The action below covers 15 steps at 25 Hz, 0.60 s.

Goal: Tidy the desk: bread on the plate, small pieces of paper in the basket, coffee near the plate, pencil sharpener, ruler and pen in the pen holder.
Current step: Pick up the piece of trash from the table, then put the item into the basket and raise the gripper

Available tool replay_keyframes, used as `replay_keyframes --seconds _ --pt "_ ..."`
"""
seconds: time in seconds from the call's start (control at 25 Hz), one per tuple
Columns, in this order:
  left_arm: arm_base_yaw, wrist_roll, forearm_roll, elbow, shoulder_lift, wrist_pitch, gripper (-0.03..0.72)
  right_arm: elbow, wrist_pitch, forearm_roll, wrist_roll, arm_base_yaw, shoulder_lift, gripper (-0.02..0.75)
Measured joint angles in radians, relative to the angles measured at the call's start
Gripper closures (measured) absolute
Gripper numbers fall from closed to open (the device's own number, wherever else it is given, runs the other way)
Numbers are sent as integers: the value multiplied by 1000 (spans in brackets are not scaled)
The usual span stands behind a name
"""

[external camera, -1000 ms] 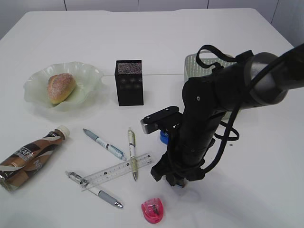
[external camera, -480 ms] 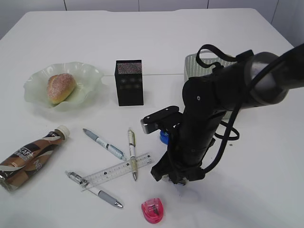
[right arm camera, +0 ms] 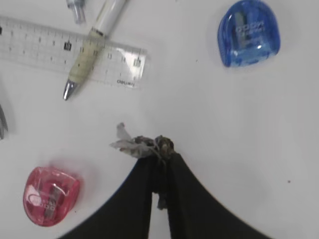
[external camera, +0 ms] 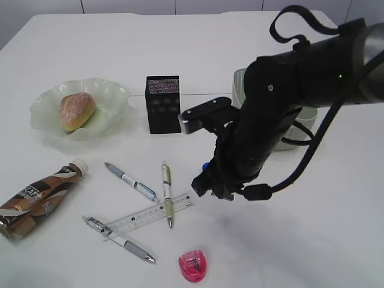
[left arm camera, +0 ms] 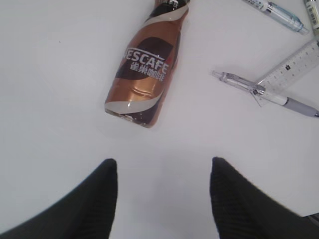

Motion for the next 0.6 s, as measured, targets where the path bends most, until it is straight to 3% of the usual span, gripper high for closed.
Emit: replay_keyframes --seconds 0.16,0.6 --pt "0 0 0 0 0 0 254 -72 19 -7 30 -53 -18 673" --pt "0 0 0 0 0 -2 254 -358 21 -21 77 -336 -6 673"
